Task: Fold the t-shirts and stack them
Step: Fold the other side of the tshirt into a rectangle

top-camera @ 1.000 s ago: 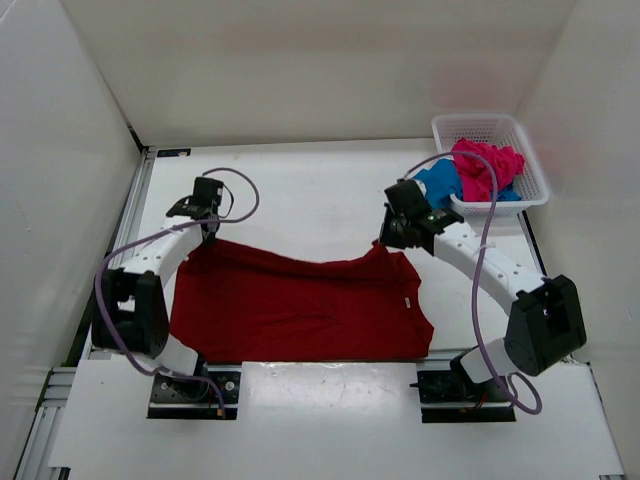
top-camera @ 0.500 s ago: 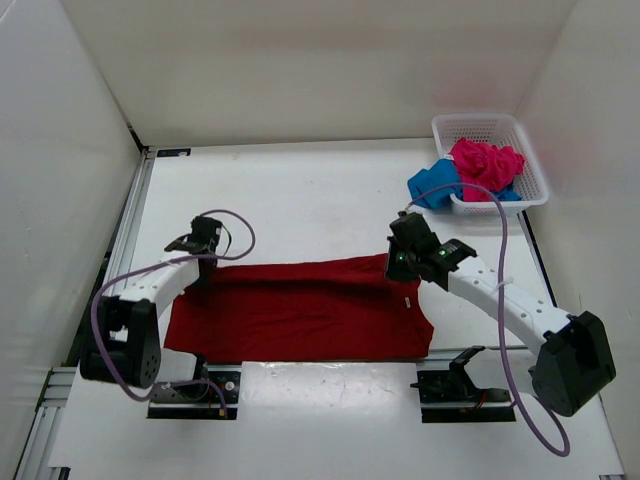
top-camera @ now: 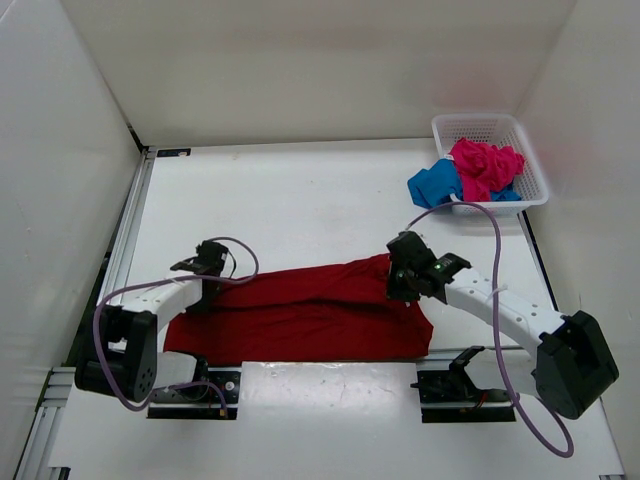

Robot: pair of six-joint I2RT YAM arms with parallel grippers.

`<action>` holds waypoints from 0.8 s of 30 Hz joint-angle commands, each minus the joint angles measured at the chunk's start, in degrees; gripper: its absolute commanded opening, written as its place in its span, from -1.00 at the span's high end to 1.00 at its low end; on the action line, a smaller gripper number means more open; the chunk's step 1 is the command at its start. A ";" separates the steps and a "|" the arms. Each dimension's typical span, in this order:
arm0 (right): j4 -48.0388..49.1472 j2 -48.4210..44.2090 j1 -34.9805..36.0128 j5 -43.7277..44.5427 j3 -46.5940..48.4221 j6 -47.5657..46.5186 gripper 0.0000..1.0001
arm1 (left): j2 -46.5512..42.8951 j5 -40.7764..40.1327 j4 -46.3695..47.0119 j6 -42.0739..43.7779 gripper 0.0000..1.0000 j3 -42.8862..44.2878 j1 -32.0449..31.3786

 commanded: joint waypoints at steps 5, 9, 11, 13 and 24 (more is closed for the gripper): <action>0.57 -0.79 0.30 1.08 -0.82 1.27 1.00 | -1.86 -5.69 -2.32 -0.21 -0.53 0.72 0.21; -0.05 -1.41 0.30 1.09 -0.82 1.27 1.00 | -1.08 0.34 -17.24 -0.21 -0.81 11.85 1.79; -0.05 -1.41 0.82 1.09 -1.34 1.27 1.00 | 2.07 6.32 -26.91 -0.21 -0.81 23.84 4.77; -0.05 -1.41 0.83 1.09 -1.35 1.27 1.00 | 4.89 16.34 -32.10 -0.21 -0.81 32.15 7.67; 0.48 -0.88 1.36 1.70 -1.88 1.79 1.00 | 12.11 10.83 -15.08 -0.21 -0.70 21.21 12.86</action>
